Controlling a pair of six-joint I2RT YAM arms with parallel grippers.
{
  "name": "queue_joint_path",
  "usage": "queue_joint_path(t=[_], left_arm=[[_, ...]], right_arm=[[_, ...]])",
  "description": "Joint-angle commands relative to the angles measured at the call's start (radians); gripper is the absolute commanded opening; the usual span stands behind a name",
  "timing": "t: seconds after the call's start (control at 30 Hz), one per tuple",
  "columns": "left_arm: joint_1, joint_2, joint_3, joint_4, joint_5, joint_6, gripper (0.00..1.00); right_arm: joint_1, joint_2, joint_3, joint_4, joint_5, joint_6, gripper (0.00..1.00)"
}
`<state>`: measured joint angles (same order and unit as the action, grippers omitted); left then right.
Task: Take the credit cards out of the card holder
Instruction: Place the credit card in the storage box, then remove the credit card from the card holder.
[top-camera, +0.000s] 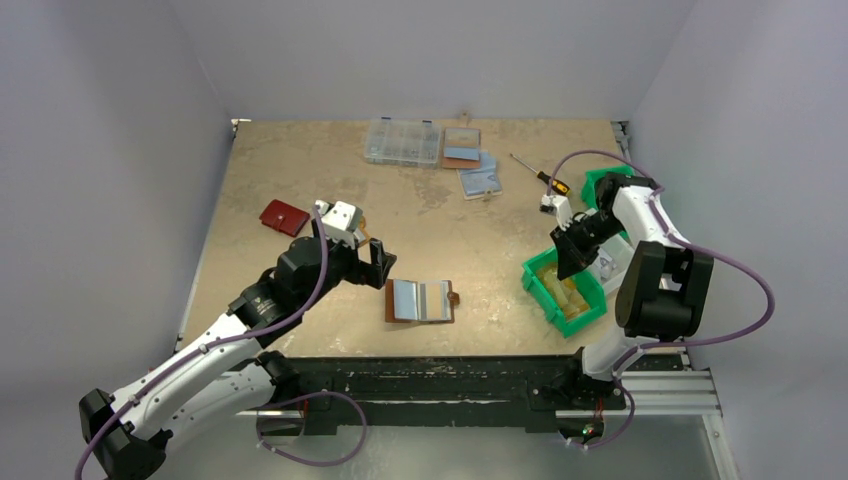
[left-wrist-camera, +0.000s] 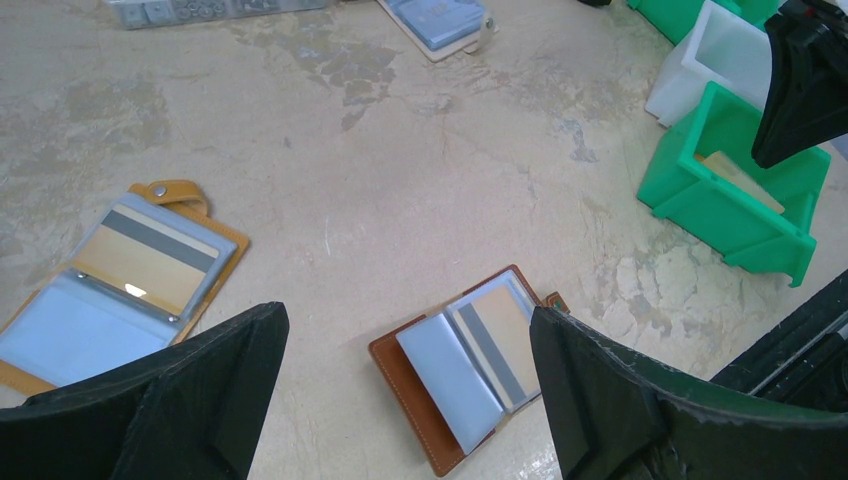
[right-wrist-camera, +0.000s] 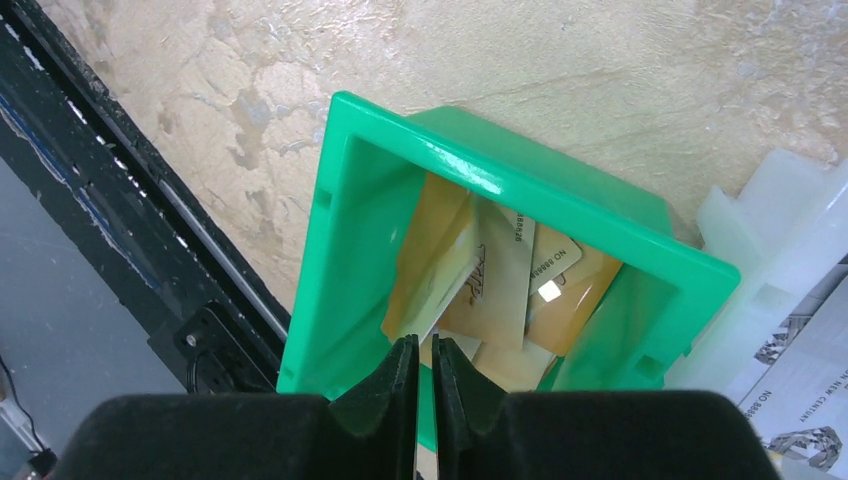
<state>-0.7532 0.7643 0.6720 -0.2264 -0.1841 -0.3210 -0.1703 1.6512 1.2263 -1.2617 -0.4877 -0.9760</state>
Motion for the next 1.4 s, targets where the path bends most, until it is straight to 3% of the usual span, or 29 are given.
queue_joint_path(t=[0.0, 0.77, 0.87, 0.93, 1.2, 1.23, 1.27, 1.3, 1.37], left_arm=[[0.0, -0.016, -0.004, 0.026, -0.012, 0.01, 1.0], [0.0, -0.022, -0.008, 0.033, 0.003, -0.006, 1.0], [0.0, -0.016, -0.008, 0.034, 0.009, -0.013, 1.0], [0.0, -0.011, -0.008, 0.034, 0.015, -0.02, 1.0], [0.0, 0.024, -0.017, 0.047, 0.08, -0.063, 1.0], [0.0, 0.027, -0.023, 0.056, 0.094, -0.076, 1.0], [0.0, 0.029, -0.031, 0.065, 0.106, -0.089, 1.0], [-0.001, 0.032, -0.042, 0.08, 0.122, -0.108, 1.0], [-0.001, 0.04, -0.071, 0.115, 0.157, -0.15, 1.0]], right_arm=[[0.013, -0.002, -0.005, 0.012, 0.009, 0.015, 0.18], [0.023, -0.092, 0.065, 0.001, 0.002, 0.052, 0.24], [0.024, -0.115, 0.097, -0.011, -0.02, 0.056, 0.26], [0.025, -0.129, 0.118, -0.021, -0.041, 0.054, 0.44], [0.033, -0.206, 0.158, 0.009, -0.171, 0.062, 0.45], [0.035, -0.217, 0.162, 0.016, -0.191, 0.062, 0.48], [0.038, -0.228, 0.167, 0.024, -0.212, 0.064, 0.66], [0.042, -0.238, 0.171, 0.033, -0.233, 0.067, 0.95], [0.047, -0.256, 0.185, 0.036, -0.283, 0.068, 0.99]])
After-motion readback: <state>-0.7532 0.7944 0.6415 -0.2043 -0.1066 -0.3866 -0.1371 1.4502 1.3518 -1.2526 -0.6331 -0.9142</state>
